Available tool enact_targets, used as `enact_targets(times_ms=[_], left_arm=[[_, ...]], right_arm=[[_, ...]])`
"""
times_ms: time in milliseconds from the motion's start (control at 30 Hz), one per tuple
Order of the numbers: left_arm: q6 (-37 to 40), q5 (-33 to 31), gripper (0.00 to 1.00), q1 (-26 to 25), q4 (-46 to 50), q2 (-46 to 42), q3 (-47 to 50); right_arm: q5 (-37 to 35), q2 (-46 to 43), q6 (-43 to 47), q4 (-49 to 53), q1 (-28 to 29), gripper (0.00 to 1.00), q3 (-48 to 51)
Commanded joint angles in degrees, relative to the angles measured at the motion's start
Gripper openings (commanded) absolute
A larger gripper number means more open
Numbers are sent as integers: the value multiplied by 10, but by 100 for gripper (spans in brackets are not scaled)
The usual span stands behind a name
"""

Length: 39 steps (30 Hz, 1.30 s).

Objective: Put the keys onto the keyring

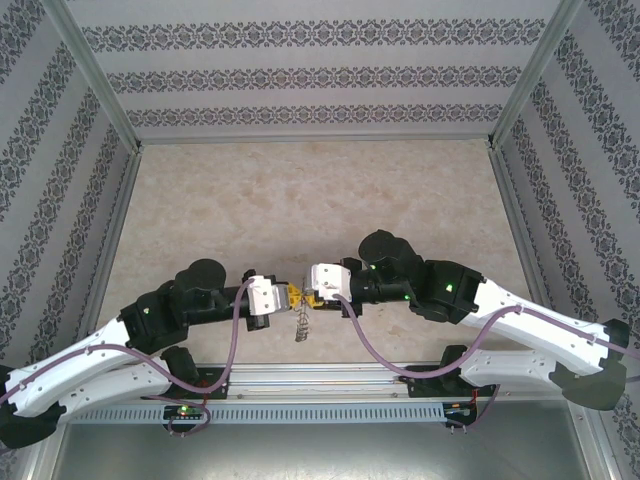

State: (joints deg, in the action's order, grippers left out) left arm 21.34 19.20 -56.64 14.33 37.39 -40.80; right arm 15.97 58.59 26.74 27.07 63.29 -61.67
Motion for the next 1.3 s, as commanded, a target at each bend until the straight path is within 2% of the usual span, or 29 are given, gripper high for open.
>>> enact_targets(times_ms=[0, 267, 367, 500, 633, 733, 800, 933, 1000, 1167, 1267], left_arm=[[-34, 35, 0, -5, -111, -18, 17], [-49, 55, 0, -5, -168, -37, 42], [-53, 60, 0, -5, -177, -39, 47], [-56, 60, 0, -5, -180, -40, 49], [-33, 19, 0, -5, -103, -18, 17], [-1, -27, 16, -4, -27, 20, -18], [21, -61, 19, -5, 11, 48, -36], [34, -77, 13, -5, 27, 76, -51], [32, -75, 0, -5, 15, 76, -47], [9, -40, 0, -5, -32, 55, -23], [-11, -12, 0, -5, -88, 23, 4]], right_arm=[[25, -12, -11, -27, 7, 25, 11], [33, -11, -13, -29, 7, 25, 15], [28, -10, -14, -27, 7, 16, 14], [18, -10, -10, -21, 6, 0, 11], [-16, 2, 5, 3, 7, 0, -4], [-50, 25, 22, 32, 12, 0, -26], [-62, 39, 30, 42, 17, 0, -38], [-71, 49, 35, 42, 20, 0, -48], [-70, 48, 36, 39, 21, 0, -48], [-69, 44, 33, 32, 22, 0, -40], [-57, 31, 20, 11, 21, 12, -19]])
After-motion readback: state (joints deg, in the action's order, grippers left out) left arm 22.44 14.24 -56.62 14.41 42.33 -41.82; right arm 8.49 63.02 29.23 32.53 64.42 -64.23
